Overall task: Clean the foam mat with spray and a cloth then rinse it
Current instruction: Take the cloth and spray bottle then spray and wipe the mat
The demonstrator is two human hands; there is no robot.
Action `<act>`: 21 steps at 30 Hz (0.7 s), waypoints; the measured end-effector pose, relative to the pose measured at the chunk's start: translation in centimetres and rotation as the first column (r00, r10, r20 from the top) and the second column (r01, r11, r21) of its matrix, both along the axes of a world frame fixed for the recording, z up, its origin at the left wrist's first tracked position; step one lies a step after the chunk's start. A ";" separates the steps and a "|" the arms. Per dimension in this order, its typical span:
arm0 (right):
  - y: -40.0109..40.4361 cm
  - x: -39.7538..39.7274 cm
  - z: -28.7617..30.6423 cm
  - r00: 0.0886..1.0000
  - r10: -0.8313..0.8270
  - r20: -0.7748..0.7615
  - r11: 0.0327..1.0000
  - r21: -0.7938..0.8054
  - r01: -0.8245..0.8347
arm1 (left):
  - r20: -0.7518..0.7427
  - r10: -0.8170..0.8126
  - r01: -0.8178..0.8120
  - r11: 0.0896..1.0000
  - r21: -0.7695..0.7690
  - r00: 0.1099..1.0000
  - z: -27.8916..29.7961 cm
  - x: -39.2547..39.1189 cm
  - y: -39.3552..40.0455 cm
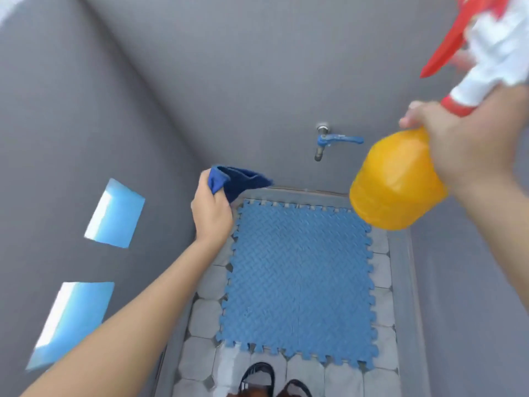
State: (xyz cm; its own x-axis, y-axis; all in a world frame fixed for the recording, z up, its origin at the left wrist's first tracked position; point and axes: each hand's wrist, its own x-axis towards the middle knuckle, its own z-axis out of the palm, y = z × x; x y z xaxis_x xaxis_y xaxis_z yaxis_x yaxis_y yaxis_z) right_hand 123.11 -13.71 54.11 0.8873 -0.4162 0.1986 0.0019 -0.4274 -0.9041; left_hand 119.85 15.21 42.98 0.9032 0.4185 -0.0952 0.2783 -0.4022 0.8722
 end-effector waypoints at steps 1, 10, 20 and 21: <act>1.2 -2.1 -2.8 0.999 0.037 -0.019 0.999 -0.014 -0.037 | -0.041 0.002 -0.001 1.000 0.025 0.999 -2.7 -1.1 0.4; 4.1 -12.3 -33.9 0.964 0.114 -0.241 0.991 -0.040 -0.127 | -0.191 -0.003 0.013 0.999 0.052 0.982 -28.0 -7.4 1.8; 7.0 -10.8 -53.4 0.943 0.106 -0.316 0.983 -0.107 -0.146 | -0.067 0.284 -0.246 0.907 0.342 0.956 -45.9 -4.7 2.7; 7.3 -10.7 -53.8 0.934 0.116 -0.339 0.981 -0.110 -0.161 | -0.028 0.282 -0.257 0.907 0.332 0.959 -46.5 -4.7 2.7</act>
State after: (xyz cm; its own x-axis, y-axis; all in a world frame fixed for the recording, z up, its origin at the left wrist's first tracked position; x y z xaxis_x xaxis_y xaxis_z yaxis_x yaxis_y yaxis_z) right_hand 112.40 -6.41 0.31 0.9592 -0.2743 -0.0690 -0.2180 -0.5613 -0.7984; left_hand 115.16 17.94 -3.57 0.7473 0.6641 0.0241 0.4740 -0.5581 0.6810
